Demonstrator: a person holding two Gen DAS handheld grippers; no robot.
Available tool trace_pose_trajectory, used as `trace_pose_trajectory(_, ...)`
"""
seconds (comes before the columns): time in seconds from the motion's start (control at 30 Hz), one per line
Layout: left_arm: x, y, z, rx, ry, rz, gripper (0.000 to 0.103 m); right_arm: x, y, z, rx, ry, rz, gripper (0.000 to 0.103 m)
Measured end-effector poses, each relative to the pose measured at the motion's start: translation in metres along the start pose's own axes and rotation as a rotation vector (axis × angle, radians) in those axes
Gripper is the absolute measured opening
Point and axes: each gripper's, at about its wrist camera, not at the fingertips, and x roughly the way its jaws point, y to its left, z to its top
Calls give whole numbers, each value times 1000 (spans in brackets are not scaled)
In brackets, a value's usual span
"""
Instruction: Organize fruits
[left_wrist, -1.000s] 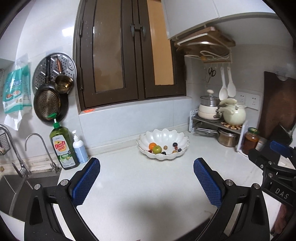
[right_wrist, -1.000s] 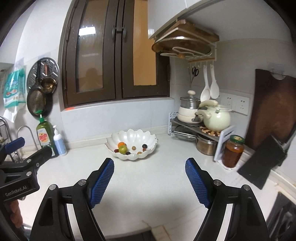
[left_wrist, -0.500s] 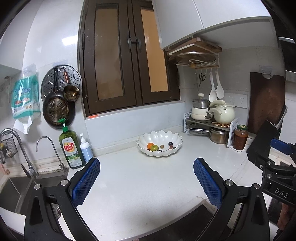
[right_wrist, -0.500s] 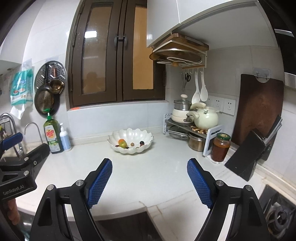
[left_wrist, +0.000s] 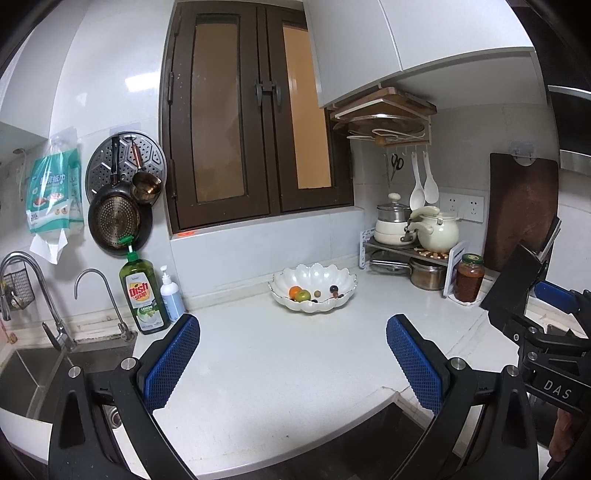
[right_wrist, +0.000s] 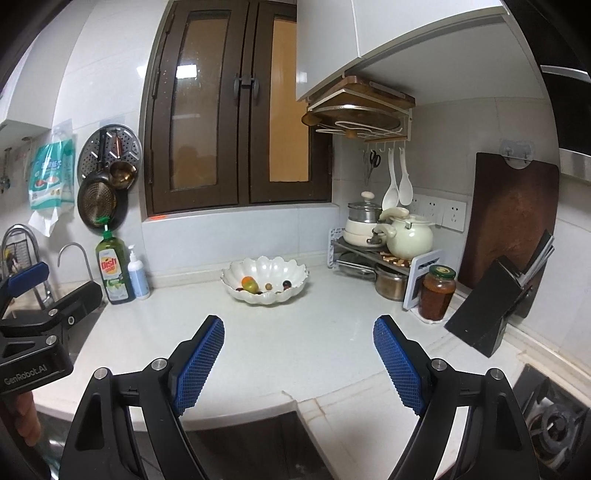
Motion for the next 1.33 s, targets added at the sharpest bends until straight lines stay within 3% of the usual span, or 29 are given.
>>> trace_pose_trajectory(1.33, -14, -3, -2, -20, -7, 8, 103, -6, 6, 0, -3, -4, 11, 84)
